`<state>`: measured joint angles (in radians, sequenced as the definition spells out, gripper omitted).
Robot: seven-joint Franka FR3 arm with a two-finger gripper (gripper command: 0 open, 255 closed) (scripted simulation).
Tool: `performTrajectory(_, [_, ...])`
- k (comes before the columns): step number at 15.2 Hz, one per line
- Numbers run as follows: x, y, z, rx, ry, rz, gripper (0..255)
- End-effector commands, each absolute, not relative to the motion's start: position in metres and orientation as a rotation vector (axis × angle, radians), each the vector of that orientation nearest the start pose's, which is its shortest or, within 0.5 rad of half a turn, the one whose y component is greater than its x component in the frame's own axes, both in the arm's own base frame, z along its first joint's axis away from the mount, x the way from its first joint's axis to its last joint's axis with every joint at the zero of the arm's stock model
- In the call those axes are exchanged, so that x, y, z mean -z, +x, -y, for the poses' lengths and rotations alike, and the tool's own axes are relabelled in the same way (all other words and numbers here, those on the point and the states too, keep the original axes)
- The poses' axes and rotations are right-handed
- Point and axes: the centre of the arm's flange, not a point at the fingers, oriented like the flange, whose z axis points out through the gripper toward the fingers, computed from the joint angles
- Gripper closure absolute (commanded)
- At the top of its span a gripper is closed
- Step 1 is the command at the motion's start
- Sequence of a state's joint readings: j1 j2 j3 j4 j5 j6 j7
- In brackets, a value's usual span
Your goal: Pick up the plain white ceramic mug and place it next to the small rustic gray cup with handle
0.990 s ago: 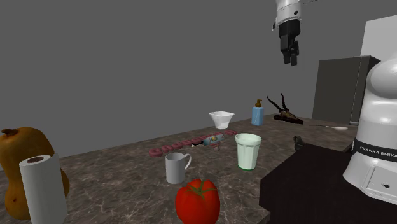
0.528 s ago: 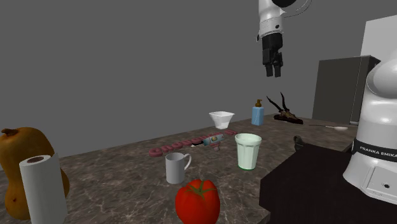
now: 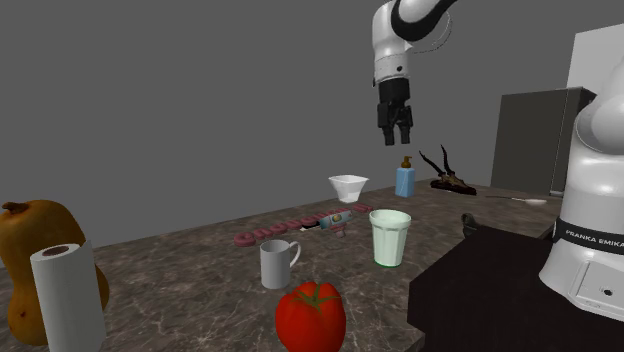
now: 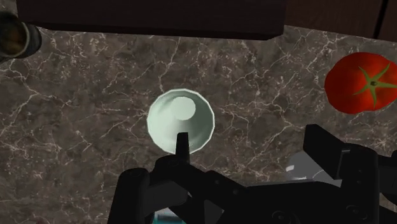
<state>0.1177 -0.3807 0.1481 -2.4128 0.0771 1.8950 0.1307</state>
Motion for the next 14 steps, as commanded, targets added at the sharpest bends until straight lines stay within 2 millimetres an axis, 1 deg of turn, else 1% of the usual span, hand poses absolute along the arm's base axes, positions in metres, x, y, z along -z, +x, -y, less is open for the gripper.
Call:
performTrajectory(1, [-0.426, 0.408, -0.137, -0.223, -3.142, 0.15, 0])
performTrajectory(14, [-0.325, 0.485, -0.255, -0.24, -3.149, 0.192, 0])
